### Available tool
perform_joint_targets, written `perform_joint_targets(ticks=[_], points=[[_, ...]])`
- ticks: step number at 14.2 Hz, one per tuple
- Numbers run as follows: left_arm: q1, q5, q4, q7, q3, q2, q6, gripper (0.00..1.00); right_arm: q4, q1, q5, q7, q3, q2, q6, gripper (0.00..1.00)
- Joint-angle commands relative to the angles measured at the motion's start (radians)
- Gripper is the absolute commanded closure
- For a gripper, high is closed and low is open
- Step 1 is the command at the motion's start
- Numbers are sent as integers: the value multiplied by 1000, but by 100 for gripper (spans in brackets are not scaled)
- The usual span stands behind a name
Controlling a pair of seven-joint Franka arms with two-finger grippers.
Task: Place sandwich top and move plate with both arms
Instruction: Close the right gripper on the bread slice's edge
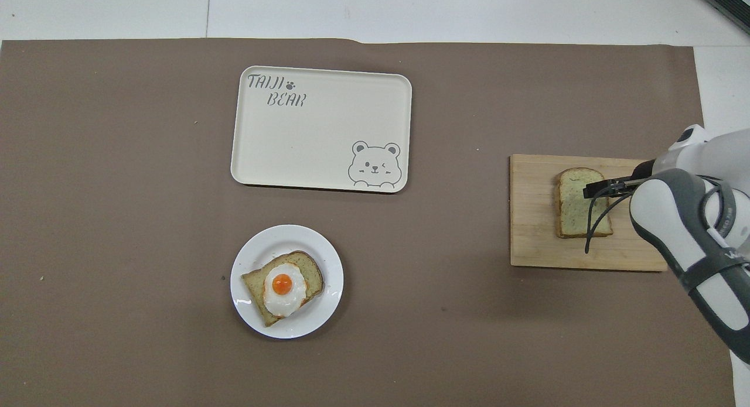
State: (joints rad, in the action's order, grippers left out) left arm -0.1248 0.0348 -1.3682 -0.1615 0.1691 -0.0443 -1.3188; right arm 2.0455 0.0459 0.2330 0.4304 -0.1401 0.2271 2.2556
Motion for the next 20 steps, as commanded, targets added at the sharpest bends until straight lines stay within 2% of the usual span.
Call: perform_joint_targets(ticks=[1, 11, 12, 13, 16, 18, 20], points=[[-7, -6, -35, 11, 0, -31, 3, 0, 22, 52, 85, 136, 10, 12, 27, 0], [-7, -6, -35, 10, 0, -31, 3, 0, 22, 46, 88, 131, 10, 26, 36, 0], [-7, -6, -35, 8, 0, -29, 3, 0, 24, 46, 88, 131, 10, 26, 36, 7], [-7, -6, -35, 8, 0, -29, 1, 0, 22, 46, 88, 131, 10, 26, 35, 19], [-7, -6, -35, 8, 0, -31, 1, 0, 22, 48, 88, 131, 10, 24, 30, 63], [-7, -6, -35, 20, 0, -29, 1, 0, 22, 46, 88, 105, 10, 24, 29, 98], [-7, -6, -34, 20, 0, -29, 1, 0, 22, 38, 88, 64, 10, 24, 25, 100]])
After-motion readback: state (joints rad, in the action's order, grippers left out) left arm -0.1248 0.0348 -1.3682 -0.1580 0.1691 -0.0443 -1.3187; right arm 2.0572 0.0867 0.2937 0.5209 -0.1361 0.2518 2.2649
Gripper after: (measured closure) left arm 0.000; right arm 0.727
